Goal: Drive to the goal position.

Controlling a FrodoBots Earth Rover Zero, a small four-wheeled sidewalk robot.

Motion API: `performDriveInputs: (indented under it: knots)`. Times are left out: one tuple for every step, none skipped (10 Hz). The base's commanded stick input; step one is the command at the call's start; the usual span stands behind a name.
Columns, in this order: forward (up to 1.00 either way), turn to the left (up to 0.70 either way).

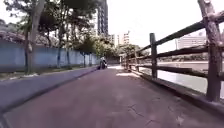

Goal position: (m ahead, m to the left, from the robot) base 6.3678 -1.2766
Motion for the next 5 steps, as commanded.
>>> performDriveInputs:
  knots:
    - [0.92, 0.03]
    - [0.92, 0.01]
    - [0.92, 0.01]
    - [0.92, 0.01]
    - [0.92, 0.01]
